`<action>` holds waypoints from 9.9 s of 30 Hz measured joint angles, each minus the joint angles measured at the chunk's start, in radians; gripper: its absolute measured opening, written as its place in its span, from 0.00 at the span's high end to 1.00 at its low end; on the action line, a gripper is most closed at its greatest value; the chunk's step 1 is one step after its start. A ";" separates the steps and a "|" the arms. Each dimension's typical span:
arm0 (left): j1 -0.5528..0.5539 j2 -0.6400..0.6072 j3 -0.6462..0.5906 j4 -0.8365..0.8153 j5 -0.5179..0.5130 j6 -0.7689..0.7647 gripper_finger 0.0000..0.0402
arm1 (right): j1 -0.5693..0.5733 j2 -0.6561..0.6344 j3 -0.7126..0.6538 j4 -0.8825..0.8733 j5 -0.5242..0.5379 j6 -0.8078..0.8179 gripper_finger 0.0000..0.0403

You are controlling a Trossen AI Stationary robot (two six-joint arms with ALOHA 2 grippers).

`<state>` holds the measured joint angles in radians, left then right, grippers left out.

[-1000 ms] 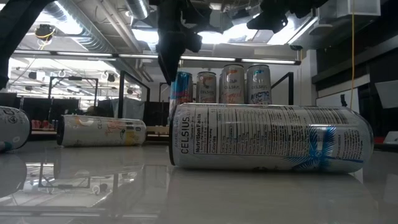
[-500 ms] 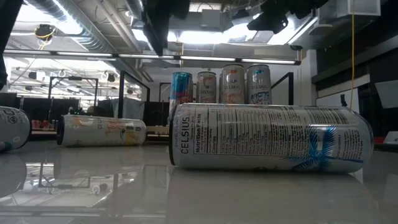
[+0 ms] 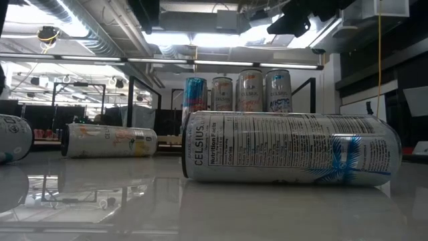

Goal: Place canned beverage on shelf
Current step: Put the white soda can on the shelf

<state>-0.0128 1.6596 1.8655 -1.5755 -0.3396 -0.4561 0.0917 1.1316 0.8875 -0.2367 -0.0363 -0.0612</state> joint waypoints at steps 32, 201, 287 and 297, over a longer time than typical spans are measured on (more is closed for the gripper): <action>-0.336 -0.011 -0.578 0.180 0.291 -0.751 0.19 | 0.000 0.000 0.000 0.002 -0.001 0.003 0.25; -0.036 0.475 -0.894 2.761 0.046 0.361 0.33 | 0.000 0.001 -0.001 -0.001 0.141 0.143 0.25; 0.105 0.153 -0.158 1.273 0.280 0.498 0.06 | 0.000 -0.391 -0.001 -0.271 0.133 0.000 0.25; 0.105 0.153 -0.079 1.212 0.317 0.540 0.06 | 0.000 -0.366 -0.001 -0.247 0.133 -0.023 0.25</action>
<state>0.0925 1.8131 1.7863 -0.3632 -0.0229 0.0837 0.0917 0.7658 0.8870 -0.4839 0.0971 -0.0844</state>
